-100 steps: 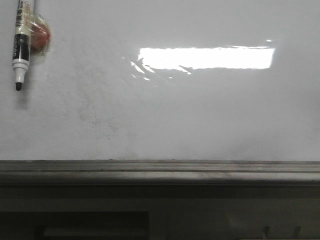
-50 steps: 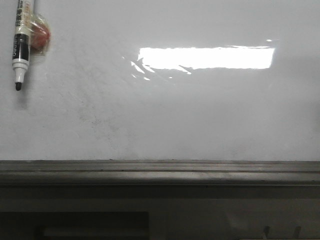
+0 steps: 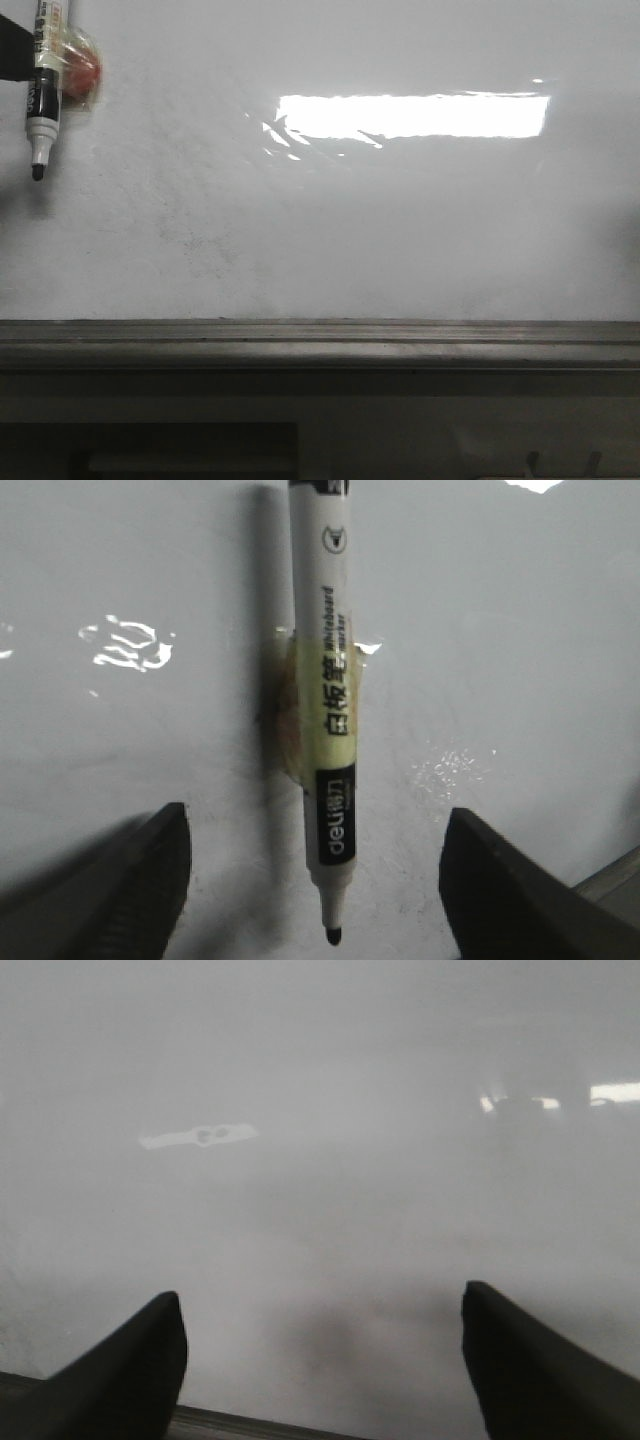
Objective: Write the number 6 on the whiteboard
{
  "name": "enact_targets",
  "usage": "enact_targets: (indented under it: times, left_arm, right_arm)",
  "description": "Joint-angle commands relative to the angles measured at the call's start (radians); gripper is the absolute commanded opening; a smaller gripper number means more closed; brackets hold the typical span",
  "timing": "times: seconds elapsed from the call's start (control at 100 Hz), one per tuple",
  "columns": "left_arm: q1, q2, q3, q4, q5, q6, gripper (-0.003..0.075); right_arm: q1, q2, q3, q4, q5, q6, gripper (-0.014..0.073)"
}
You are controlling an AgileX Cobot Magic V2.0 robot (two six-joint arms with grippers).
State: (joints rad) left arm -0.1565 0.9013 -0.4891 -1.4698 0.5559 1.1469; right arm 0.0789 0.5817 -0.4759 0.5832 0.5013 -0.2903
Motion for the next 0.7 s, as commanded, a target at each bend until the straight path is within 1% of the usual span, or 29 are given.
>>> enact_targets:
  times: [0.0, 0.19, 0.28, 0.34, 0.38, 0.4, 0.44, 0.45, 0.47, 0.48, 0.51, 0.69]
  left_arm:
    - [-0.01, 0.045, -0.054, -0.061, 0.034, 0.024, 0.0472]
    - [-0.01, 0.142, -0.095, -0.061, 0.055, 0.05, 0.0471]
    - [-0.01, 0.178, -0.095, -0.057, 0.055, 0.053, 0.0436]
    - [-0.01, 0.192, -0.095, -0.05, 0.055, 0.058, 0.0377]
    - [-0.01, 0.194, -0.095, -0.05, 0.051, 0.061, 0.0292]
    - [-0.01, 0.194, -0.095, -0.05, 0.051, 0.069, 0.0262]
    - [-0.01, 0.194, -0.095, -0.05, 0.053, 0.077, 0.0165]
    - [-0.01, 0.194, -0.095, -0.05, 0.053, 0.079, 0.013]
    - [-0.01, 0.194, -0.097, -0.05, 0.056, 0.085, 0.0093]
    - [-0.01, 0.194, -0.097, -0.05, 0.056, 0.092, 0.0056]
    - [-0.01, 0.192, -0.097, -0.05, 0.065, 0.106, -0.0019]
    - [-0.01, 0.153, -0.108, -0.032, 0.081, 0.131, -0.002]
  right_arm:
    - [-0.008, 0.008, -0.034, 0.014, -0.054, -0.014, 0.0518]
    - [-0.008, 0.008, -0.034, 0.014, -0.062, -0.014, 0.0518]
    - [-0.008, 0.008, -0.034, 0.014, -0.067, -0.014, 0.0518]
    - [-0.008, 0.008, -0.034, 0.014, -0.071, -0.014, 0.0518]
    - [-0.008, 0.008, -0.034, 0.014, -0.073, -0.014, 0.0518]
    - [-0.008, 0.008, -0.034, 0.014, -0.073, -0.014, 0.0518]
    - [-0.008, 0.008, -0.034, 0.014, -0.073, -0.014, 0.0518]
    - [-0.008, 0.008, -0.034, 0.014, -0.073, -0.014, 0.0518]
    - [-0.008, 0.008, -0.034, 0.014, -0.073, -0.014, 0.0518]
    - [-0.008, 0.008, -0.034, 0.014, -0.073, -0.014, 0.0518]
    - [-0.008, 0.008, -0.034, 0.014, -0.073, -0.014, 0.0518]
    - [-0.008, 0.008, -0.036, 0.014, -0.066, -0.02, 0.0518]
